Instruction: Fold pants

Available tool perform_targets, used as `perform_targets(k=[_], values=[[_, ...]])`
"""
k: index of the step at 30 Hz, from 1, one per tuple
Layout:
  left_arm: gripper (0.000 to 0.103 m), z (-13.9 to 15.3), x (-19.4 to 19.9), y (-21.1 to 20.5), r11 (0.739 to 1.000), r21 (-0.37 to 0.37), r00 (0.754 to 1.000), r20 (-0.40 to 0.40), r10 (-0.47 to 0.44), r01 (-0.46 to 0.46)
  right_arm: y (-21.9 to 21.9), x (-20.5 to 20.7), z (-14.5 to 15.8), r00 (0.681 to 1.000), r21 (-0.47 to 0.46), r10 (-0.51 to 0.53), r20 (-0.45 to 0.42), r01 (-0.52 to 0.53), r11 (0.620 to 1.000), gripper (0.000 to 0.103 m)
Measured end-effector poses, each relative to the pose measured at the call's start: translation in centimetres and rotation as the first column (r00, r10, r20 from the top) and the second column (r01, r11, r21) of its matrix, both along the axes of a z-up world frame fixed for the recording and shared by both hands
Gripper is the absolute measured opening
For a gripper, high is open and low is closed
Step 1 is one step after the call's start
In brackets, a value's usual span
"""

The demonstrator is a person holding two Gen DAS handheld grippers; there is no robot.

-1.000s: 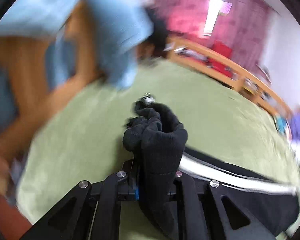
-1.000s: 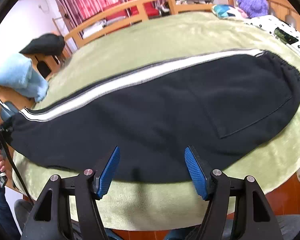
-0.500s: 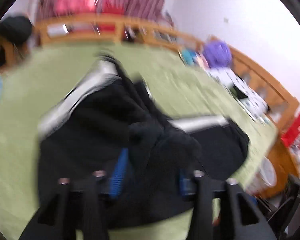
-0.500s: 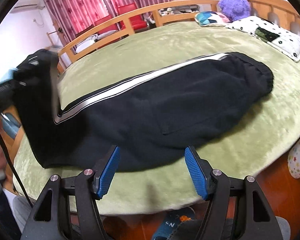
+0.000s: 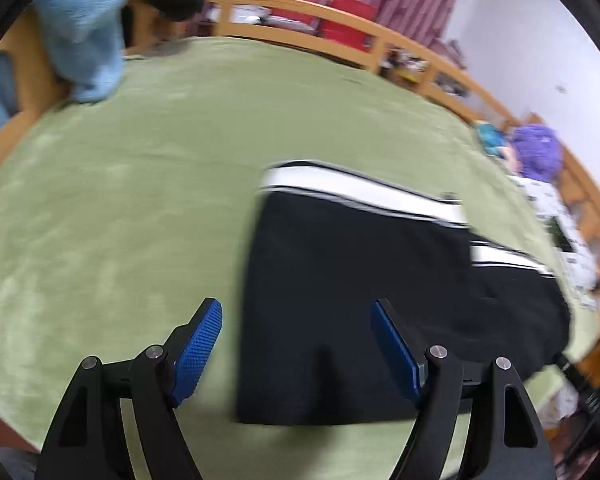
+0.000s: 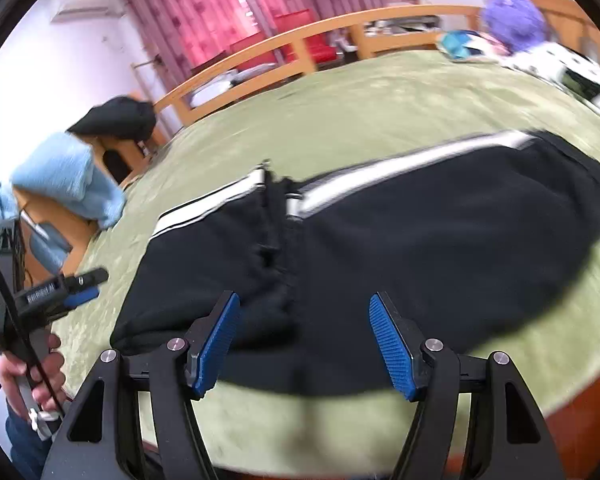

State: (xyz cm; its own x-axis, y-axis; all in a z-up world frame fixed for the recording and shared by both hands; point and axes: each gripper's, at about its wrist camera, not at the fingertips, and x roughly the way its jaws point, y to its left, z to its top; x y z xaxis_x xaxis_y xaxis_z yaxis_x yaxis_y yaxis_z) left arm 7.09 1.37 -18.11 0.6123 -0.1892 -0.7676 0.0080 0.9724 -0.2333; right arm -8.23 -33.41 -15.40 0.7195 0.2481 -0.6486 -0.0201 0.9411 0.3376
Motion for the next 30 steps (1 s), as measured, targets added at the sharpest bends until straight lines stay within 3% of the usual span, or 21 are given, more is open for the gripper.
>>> perform_targets(k=[2,4,6,7,10,12,15,18,19,21,23,25,28,30], values=[[0.075,-0.7,0.1,0.6,1.000,0.023,1.000,-0.012,0.017,-0.016,1.6,2.2,-0.6,1.000,-0.025,0.027,-0.013,-0.027,0.999,0.067],[0.075,-1.7,-0.3,1.7,1.000,-0.005,0.999,-0.024,0.022,-0.022,3.3,4.6,-1.9,0.998,-0.075,0.034,-0.044,-0.037,0.997,0.065],[0.075,-2.7,-0.5,2.2,0.999,-0.045,0.999,-0.036,0.030,-0.032,4.5,6.3,-3.3,0.994,-0.088,0.065,-0.086,-0.072,0.993,0.046],[0.075,-3.0,-0.5,2.3,0.998,-0.055,0.999,-0.039,0.032,-0.034,5.2,6.8,-3.7,0.992,-0.113,0.073,-0.105,-0.085,0.990,0.023],[0.075,-3.5,-0.6,2.4,0.996,-0.091,0.999,-0.043,0.009,-0.013,5.8,4.9,-1.5,0.996,-0.187,0.088,-0.012,-0.089,0.978,0.020],[0.075,-3.8,-0.9,2.5,0.994,-0.113,0.999,-0.037,-0.011,0.007,5.1,3.1,0.3,0.995,-0.141,0.095,0.036,-0.089,0.986,0.020],[0.075,-4.2,-1.1,2.7,0.987,-0.158,0.999,-0.036,-0.028,0.022,4.3,2.3,-0.1,0.996,-0.100,0.092,-0.014,-0.093,0.991,0.020],[0.075,-4.4,-1.3,3.2,0.983,-0.179,0.998,-0.047,-0.039,0.030,5.4,3.3,-4.0,0.980,-0.157,0.106,-0.171,-0.134,0.979,0.028],[0.075,-4.4,-1.3,3.2,0.983,-0.179,0.998,-0.050,-0.039,0.029,5.7,3.3,-4.5,0.976,-0.176,0.116,-0.182,-0.148,0.973,0.028],[0.075,-4.6,-1.4,3.7,0.982,-0.187,0.998,-0.053,-0.030,0.019,5.8,2.8,-3.6,0.979,-0.177,0.140,-0.146,-0.165,0.970,0.034],[0.075,-4.9,-1.4,4.1,0.978,-0.208,0.998,-0.065,-0.019,0.005,5.3,2.7,-2.0,0.979,-0.147,0.163,-0.121,-0.181,0.973,0.056],[0.075,-5.4,-1.3,4.5,0.974,-0.229,0.997,-0.079,-0.013,-0.005,4.8,2.9,-0.2,0.988,-0.166,0.149,-0.044,-0.154,0.974,0.068],[0.075,-5.8,-1.3,5.0,0.974,-0.226,0.997,-0.083,-0.001,-0.017,4.5,6.1,1.2,0.990,-0.211,0.143,-0.009,-0.142,0.967,0.069],[0.075,-5.7,-1.3,5.0,0.977,-0.210,0.997,-0.075,0.008,-0.024,4.4,8.7,1.2,0.990,-0.194,0.144,-0.015,-0.144,0.970,0.068]])
